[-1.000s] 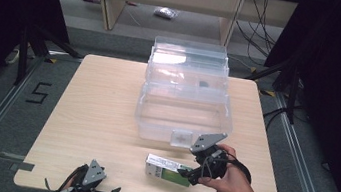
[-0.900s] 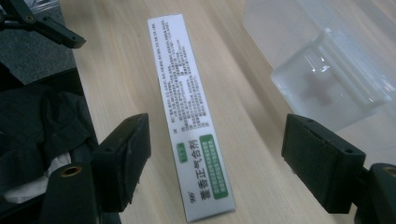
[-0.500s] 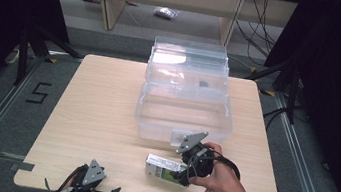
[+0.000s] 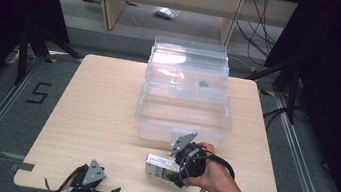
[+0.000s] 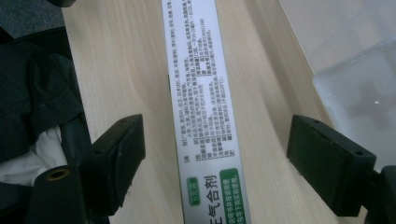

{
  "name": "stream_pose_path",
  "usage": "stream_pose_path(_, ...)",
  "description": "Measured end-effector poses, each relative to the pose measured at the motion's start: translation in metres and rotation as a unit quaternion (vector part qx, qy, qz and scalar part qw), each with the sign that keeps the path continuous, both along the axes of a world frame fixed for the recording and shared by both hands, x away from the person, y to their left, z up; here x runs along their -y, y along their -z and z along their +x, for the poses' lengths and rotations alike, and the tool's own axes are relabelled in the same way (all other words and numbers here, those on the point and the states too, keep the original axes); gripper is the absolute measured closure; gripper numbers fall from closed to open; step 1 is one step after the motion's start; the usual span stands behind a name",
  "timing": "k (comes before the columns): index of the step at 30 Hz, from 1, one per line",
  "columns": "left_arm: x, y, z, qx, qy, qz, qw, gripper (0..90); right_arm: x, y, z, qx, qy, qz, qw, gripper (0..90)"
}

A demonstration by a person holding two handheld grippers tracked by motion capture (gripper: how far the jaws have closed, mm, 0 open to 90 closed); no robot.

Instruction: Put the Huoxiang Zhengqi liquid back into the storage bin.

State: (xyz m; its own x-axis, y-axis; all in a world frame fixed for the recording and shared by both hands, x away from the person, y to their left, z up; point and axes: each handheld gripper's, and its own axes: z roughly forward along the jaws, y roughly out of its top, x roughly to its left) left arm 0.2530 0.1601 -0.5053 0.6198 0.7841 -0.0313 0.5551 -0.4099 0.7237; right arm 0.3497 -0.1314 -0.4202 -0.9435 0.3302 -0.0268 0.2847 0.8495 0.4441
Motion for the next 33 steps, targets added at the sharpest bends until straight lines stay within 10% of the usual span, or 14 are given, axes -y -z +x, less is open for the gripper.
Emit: stream_pose_path(33,0.0,0.001,0.0,0.004,0.001,-0.006,1.0,14.8,-0.024,0.018,0.006,-0.015,-0.029,-0.076,0.9966,39.3)
